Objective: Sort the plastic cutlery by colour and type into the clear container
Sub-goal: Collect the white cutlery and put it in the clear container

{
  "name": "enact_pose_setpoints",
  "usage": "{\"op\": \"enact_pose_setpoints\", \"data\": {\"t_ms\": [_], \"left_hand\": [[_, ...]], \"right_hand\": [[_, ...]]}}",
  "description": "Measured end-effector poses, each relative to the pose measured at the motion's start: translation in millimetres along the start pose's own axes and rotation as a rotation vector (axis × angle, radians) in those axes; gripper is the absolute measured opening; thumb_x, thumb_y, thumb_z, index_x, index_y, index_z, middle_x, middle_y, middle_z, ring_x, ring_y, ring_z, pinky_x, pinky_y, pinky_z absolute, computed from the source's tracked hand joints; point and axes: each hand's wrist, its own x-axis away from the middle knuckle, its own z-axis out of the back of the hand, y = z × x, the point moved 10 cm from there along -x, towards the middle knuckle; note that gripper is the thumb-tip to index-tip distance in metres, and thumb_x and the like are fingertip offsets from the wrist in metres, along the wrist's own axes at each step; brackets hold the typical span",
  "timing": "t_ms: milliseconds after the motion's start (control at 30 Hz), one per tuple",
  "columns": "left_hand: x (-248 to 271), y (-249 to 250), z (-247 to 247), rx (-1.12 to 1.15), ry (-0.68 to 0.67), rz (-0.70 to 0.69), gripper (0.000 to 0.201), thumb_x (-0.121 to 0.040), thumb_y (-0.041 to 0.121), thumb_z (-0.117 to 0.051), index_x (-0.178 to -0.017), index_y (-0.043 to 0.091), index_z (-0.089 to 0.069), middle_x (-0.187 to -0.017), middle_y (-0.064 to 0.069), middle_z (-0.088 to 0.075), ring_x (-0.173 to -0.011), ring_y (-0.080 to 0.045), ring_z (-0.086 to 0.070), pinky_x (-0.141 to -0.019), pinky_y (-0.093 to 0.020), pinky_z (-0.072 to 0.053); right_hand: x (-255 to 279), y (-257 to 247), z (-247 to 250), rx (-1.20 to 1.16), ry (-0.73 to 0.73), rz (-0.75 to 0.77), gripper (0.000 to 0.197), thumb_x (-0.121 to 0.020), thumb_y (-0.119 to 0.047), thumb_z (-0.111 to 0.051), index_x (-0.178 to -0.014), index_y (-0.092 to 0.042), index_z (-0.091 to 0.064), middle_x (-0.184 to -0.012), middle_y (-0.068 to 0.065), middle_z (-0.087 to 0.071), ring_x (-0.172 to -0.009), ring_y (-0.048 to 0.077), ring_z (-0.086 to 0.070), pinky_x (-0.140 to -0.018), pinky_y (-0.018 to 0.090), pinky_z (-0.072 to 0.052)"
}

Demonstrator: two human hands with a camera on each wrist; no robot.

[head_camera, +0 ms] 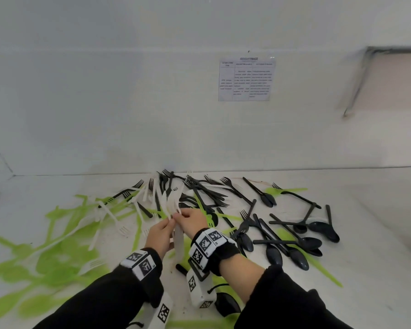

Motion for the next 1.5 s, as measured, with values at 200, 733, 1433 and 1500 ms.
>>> {"op": "enact_pose_setpoints", "data": {"t_ms": [200, 733, 1433, 1500], "left_hand": [[3, -5, 8, 0.037, 0.020, 0.054, 0.024, -0.100, 0.022, -0.042, -0.100, 0.012, -0.063, -0.087, -0.010, -0.065, -0.080, -0.023, -0.060, -0.068, -0.032, -0.049], [12, 3, 51, 0.004, 0.148, 0.080, 0.025, -0.100, 0.016, -0.031, -0.106, 0.003, -0.052, -0.087, -0.012, -0.056, -0.060, -0.020, -0.053, -0.049, -0.028, -0.046], [-18, -3, 115, 0.076, 0.250, 0.082, 0.022, -0.098, 0.013, -0.035, -0.089, 0.013, -0.056, -0.077, -0.006, -0.049, -0.046, -0.017, -0.037, -0.041, -0.024, -0.031], [-19, -4, 111, 0.070, 0.235, 0.083, 0.022, -0.098, 0.013, -0.035, -0.089, 0.011, -0.055, -0.077, -0.006, -0.049, -0.046, -0.016, -0.038, -0.042, -0.024, -0.031]], "right_hand": [[-3, 3, -11, -0.070, 0.001, 0.045, 0.030, -0.090, -0.020, -0.055, -0.069, 0.001, -0.055, -0.061, 0.006, -0.047, -0.063, 0.017, -0.045, -0.065, 0.028, -0.038], [-23, -13, -60, 0.130, -0.098, -0.123, 0.034, -0.093, -0.036, -0.036, -0.075, -0.013, -0.055, -0.106, 0.013, -0.057, -0.105, 0.027, -0.048, -0.095, 0.038, -0.036], [-111, -47, -121, 0.934, -0.339, 0.117, 0.031, -0.094, -0.010, -0.041, -0.118, -0.001, -0.058, -0.124, 0.015, -0.058, -0.115, 0.028, -0.056, -0.095, 0.031, -0.046], [-115, -44, -113, 0.917, -0.280, 0.115, 0.031, -0.092, -0.016, -0.047, -0.120, -0.008, -0.058, -0.125, 0.011, -0.054, -0.114, 0.026, -0.055, -0.094, 0.033, -0.047]]}}
